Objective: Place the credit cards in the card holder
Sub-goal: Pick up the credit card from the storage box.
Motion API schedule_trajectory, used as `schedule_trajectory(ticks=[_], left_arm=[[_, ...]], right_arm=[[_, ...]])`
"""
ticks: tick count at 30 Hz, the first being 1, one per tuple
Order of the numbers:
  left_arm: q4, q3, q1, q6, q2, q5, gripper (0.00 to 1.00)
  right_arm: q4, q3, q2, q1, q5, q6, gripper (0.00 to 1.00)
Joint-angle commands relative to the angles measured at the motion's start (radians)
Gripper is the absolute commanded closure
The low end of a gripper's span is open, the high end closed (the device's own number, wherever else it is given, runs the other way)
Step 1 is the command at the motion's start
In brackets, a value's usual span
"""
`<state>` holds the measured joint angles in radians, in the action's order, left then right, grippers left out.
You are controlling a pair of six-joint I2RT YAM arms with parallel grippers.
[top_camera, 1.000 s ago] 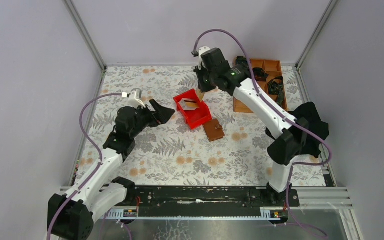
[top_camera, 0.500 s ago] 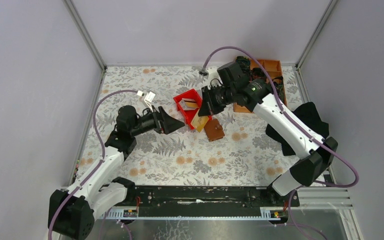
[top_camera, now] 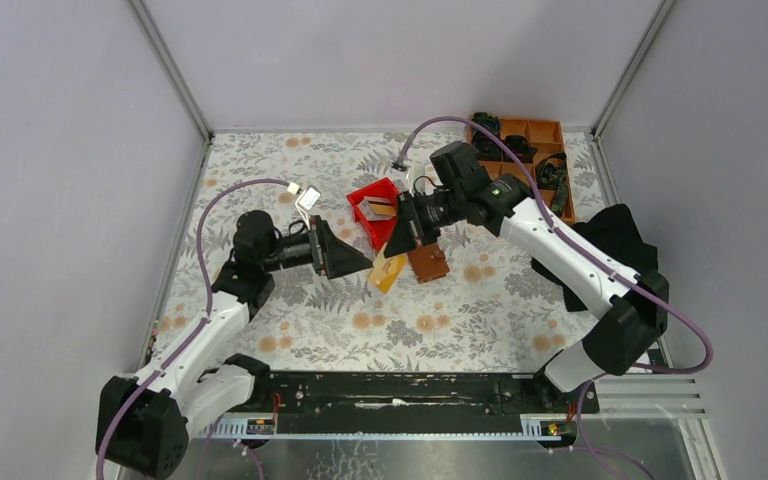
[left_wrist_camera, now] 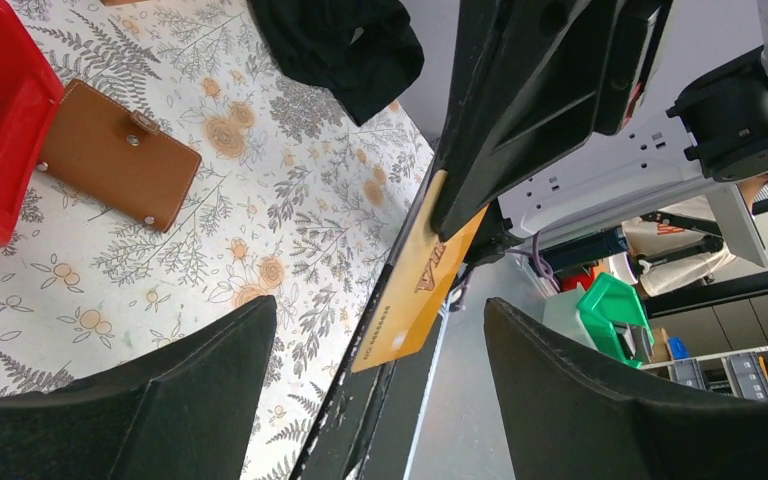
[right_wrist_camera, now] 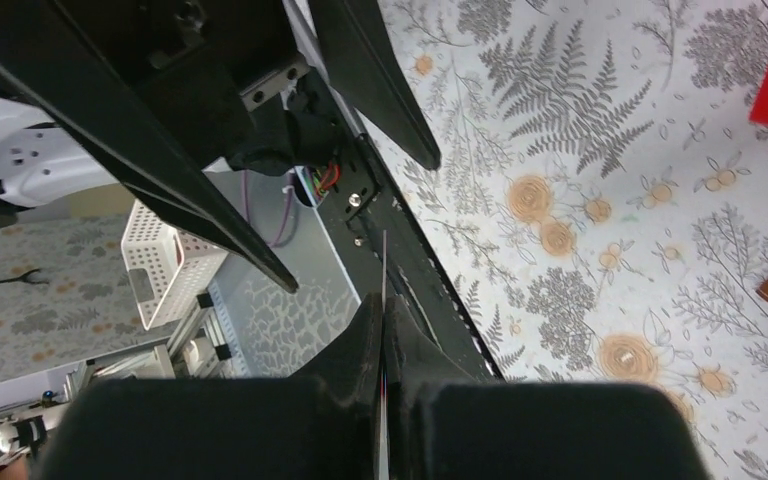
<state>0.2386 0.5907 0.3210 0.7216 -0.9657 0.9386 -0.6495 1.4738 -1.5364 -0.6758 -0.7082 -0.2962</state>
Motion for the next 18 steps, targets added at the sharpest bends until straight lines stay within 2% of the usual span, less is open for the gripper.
schedule_trajectory(ticks=[1,7,12,15,18], left_arm=[[0.003,0.0,0.009,-0.024,0.003,0.064,0.18],[0.023,-0.014,0.012,-0.011,-0.009,0.084,0.23],[0.048,-0.016,0.019,0.002,-0.039,0.113,0.31],[0.069,-0.016,0.023,0.02,-0.06,0.138,0.45],[0.069,-0.017,0.024,0.022,-0.069,0.144,0.65]], right_arm=[[0.102,0.004,-0.002,-0.006,-0.098,-0.054,1.0],[0.147,0.0,-0.039,-0.006,-0.141,-0.081,1.0],[0.171,0.003,-0.066,-0.007,-0.164,-0.09,1.0],[0.175,0.011,-0.085,-0.006,-0.175,-0.089,1.0],[0.172,0.021,-0.104,-0.002,-0.188,-0.082,1.0]])
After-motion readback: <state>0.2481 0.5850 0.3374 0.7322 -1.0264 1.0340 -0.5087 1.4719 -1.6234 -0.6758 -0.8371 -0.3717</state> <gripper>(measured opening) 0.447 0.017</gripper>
